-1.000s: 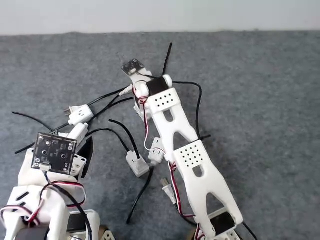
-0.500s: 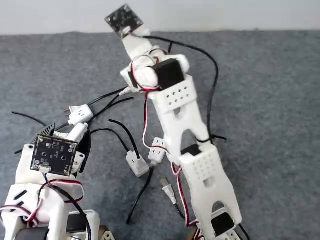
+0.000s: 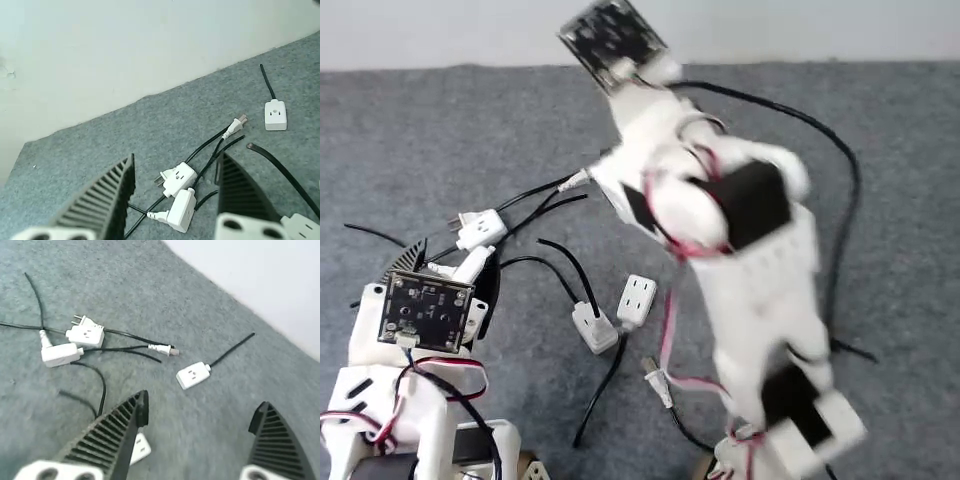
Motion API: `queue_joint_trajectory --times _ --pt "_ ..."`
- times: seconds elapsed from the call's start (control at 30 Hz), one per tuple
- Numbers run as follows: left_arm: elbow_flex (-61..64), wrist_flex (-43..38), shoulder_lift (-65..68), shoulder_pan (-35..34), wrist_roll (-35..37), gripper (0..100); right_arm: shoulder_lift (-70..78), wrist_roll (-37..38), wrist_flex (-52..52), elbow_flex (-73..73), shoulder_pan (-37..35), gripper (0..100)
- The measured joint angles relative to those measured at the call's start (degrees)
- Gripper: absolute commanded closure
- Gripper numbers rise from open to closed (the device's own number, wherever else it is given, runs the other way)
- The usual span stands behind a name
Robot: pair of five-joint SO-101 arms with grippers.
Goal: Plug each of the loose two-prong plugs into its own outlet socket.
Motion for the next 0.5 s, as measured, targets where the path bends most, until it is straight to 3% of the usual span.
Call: queue_joint_trajectory --times 0.3,0.5 --pt "0.0 -0.88 0.0 0.09 0.26 74 -24.79 0.0 0.0 21.71 6.33 67.0" --pt "0.0 -2.2 0.0 4.66 2.73 74 -39.3 0.0 -0.09 34.81 7.38 66.9"
